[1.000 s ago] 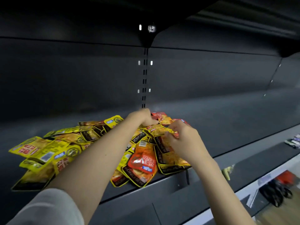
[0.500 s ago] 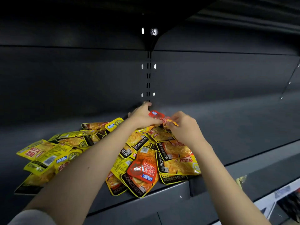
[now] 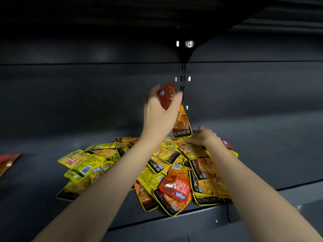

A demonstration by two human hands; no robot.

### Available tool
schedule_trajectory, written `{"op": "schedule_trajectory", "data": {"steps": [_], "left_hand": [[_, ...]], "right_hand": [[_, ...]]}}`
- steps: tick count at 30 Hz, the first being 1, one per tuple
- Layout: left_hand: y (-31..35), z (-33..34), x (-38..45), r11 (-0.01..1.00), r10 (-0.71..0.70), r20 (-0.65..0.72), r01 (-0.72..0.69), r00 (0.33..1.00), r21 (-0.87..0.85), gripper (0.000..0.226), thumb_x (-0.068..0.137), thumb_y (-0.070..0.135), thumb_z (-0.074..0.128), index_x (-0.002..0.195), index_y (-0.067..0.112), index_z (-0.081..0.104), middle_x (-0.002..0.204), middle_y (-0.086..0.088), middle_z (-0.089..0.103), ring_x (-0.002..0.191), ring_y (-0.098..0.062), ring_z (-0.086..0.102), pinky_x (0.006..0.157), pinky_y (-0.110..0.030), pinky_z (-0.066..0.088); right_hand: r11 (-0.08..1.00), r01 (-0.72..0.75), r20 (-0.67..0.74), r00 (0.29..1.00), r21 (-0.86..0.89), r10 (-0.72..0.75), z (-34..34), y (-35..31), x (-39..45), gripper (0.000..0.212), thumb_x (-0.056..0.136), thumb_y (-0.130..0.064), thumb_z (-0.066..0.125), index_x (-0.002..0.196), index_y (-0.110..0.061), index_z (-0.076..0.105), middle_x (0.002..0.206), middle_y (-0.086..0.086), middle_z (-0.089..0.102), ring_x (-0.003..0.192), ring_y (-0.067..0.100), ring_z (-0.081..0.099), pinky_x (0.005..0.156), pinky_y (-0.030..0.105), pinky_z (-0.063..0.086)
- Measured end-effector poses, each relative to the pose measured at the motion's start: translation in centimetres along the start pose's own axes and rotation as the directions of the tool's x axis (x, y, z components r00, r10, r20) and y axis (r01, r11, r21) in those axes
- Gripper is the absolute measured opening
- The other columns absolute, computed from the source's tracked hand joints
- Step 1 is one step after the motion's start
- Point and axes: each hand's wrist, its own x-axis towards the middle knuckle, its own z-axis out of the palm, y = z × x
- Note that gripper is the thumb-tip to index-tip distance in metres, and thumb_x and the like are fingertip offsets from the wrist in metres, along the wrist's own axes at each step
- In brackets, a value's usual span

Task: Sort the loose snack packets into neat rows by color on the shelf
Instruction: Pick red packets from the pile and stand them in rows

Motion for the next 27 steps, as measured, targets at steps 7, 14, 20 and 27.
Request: {"op": "schedule_trajectory", "data": {"steps": [7, 14, 20, 27], "left_hand": [[-0.4, -2.7, -2.2, 0.968, -0.199, -0.066, 0.186, 0.978, -0.172, 0.052, 0.084, 0.046, 0.063, 0.112, 0.022, 0.027, 0.096, 0.007, 0.050, 0.088, -0.007, 0.053, 0.068, -0.020, 0.039], [-2.1, -3.9, -2.7, 0.963, -0.235, -0.027, 0.229, 0.972, -0.145, 0.051, 0.067, 0.060, 0.071, 0.063, 0.025, 0.033, 0.070, 0.003, 0.049, 0.064, -0.016, 0.051, 0.064, -0.035, 0.046], [-3.2, -6.0, -4.3, 0.936, -0.298, -0.069, 0.277, 0.952, -0.215, 0.055, 0.069, 0.045, 0.078, 0.061, 0.020, 0.029, 0.059, 0.005, 0.036, 0.057, -0.015, 0.037, 0.057, -0.030, 0.034], [-5.4, -13.5, -3.4, 0.948, -0.303, -0.226, 0.269, 0.926, -0.170, 0.026, 0.086, 0.037, 0.066, 0.067, 0.020, 0.058, 0.064, 0.005, 0.054, 0.059, -0.010, 0.048, 0.062, -0.029, 0.041]], "right_hand": [[0.999, 0.029, -0.212, 0.977, 0.044, -0.019, 1.0, -1.2, -1.3, 0.064, 0.082, -0.046, 0.064, 0.130, -0.013, 0.040, 0.130, 0.015, 0.042, 0.120, 0.037, 0.047, 0.100, 0.043, 0.033], [0.948, 0.221, -0.304, 0.941, 0.229, -0.146, -1.1, -4.0, -5.3, 0.072, 0.078, -0.045, 0.071, 0.130, -0.008, 0.036, 0.130, 0.018, 0.034, 0.108, 0.042, 0.053, 0.086, 0.040, 0.044], [0.832, 0.421, -0.268, 0.902, 0.362, -0.340, 0.5, -8.1, -9.7, 0.034, 0.092, -0.043, 0.050, 0.106, -0.012, 0.050, 0.107, 0.016, 0.057, 0.107, 0.032, 0.047, 0.074, 0.029, 0.030], [0.663, 0.277, 0.020, 0.915, 0.696, -0.404, 4.4, -15.1, -12.5, 0.016, 0.085, -0.011, 0.046, 0.079, -0.022, 0.055, 0.089, 0.007, 0.067, 0.080, 0.023, 0.063, 0.072, 0.034, 0.051]]}}
